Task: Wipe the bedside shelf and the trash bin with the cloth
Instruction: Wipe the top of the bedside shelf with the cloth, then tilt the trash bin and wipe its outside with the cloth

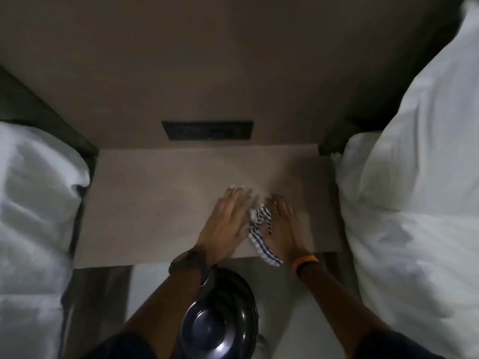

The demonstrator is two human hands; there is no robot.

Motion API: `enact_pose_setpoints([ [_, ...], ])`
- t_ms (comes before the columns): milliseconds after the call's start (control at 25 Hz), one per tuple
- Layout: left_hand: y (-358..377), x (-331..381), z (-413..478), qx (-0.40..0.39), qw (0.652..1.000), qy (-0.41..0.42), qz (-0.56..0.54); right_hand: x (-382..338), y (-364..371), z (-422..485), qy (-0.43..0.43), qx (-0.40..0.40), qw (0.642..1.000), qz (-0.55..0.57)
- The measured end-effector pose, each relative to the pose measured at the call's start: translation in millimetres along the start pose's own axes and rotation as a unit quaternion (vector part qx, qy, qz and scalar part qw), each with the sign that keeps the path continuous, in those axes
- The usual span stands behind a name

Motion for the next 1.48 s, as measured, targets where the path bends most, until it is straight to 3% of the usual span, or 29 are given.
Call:
enact_pose_setpoints([
  [120,79.7,-4.7,20.3,-0.050,0.995,0.011,-0.082,38.2,73.7,0.7,0.006,-0.031,0.999,0.009],
  [200,118.4,-9.0,30.9,-0.087,0.989,-0.018,-0.121,50.9,97.4,-3.7,0.006,0.011,1.000,0.022],
  [360,140.2,-25.3,36.6,-0.013,0.984,-0.055,-0.171,56.0,114.4,-5.1,0.028,0.106,0.993,0.044],
  [520,125.3,-13.7,35.3,-0.001,0.980,-0.047,-0.192,58.9,108.7,-10.0,0.046,0.140,0.987,0.064],
  [640,111.0,-10.2,-8.1,0.047,0.987,-0.042,-0.145,60.8,94.4,-34.2,0.070,0.143,0.974,0.160],
  [800,163.9,31.6,-197.9,-0.086,0.987,-0.087,-0.101,65.0,123.5,-173.3,0.248,0.143,0.902,0.324],
  [960,261.2,54.0,-300.3,-0.258,0.957,-0.077,0.113,82.6,184.8,-273.8,0.377,0.094,0.794,0.468],
  [1120,259.3,51.9,-294.8,-0.224,0.952,-0.110,0.180,83.2,206.1,-310.4,0.427,0.117,0.678,0.586],
  [1200,247.8,43.4,-291.1,-0.207,0.959,-0.125,0.147,87.8,212.6,-324.2,0.439,0.128,0.623,0.634],
  [1320,212.1,-2.5,-302.9,-0.177,0.962,-0.196,0.073,84.5,226.4,-344.4,0.458,0.150,0.574,0.661],
  [1400,185.0,-29.4,-311.8,-0.149,0.960,-0.234,0.039,62.3,232.3,-346.5,0.448,0.154,0.585,0.658],
  [1480,171.0,-44.3,-314.0,-0.141,0.954,-0.265,0.000,12.9,250.8,-336.1,0.414,0.119,0.638,0.638],
])
Point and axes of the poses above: each hand's wrist, its own z-axis towards the middle knuckle, its own y-axis out of the palm, x = y × z, the point moved 9 cm from there along z, towards the middle knuckle, and after that the axes turned 3 degrees about -z, right-handed, at the moved point
